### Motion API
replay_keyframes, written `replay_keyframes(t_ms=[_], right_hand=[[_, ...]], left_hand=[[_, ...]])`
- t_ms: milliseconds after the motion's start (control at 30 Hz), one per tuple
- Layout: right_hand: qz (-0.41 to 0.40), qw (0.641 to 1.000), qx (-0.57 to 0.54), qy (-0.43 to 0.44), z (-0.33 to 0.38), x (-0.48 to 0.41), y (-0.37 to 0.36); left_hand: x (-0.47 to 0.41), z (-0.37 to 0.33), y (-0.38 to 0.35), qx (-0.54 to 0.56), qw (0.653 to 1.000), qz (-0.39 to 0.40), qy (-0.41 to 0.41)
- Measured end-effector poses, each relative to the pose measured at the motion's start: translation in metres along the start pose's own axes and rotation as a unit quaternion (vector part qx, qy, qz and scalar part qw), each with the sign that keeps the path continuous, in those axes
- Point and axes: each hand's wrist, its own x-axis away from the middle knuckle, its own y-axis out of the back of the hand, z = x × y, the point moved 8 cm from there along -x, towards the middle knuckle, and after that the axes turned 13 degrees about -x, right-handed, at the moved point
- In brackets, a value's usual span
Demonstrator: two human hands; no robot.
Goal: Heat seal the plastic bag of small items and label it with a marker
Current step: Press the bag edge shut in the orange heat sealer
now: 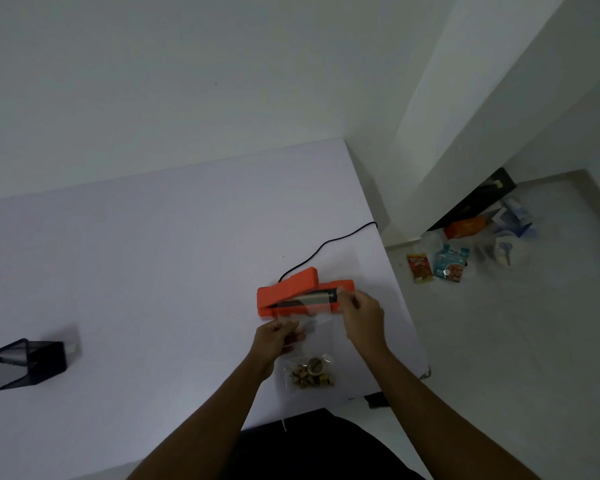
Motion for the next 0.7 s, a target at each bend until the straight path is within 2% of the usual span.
replay_keyframes(t_ms=[133,267,400,700], right_hand=[[0.033,0.992,-0.094,0.077,0.062,0.014,-0.002],[0.087,0.983,-0.098,0.13,0.097,0.026,-0.012],[0.094,0.984,-0.083,0.128,0.096,0.03,-0.024],[0.039,0.99,-0.096,0.094,0.07,0.019,-0.009]], left_hand=[[0.0,-0.002,0.001,-0.001,1.0,-0.001,0.001],[0.0,-0.002,0.0,-0.004,1.0,0.004,0.001],[0.0,-0.002,-0.001,-0.005,1.0,0.004,-0.002],[-0.001,-0.004,0.0,-0.014,1.0,0.004,0.001]])
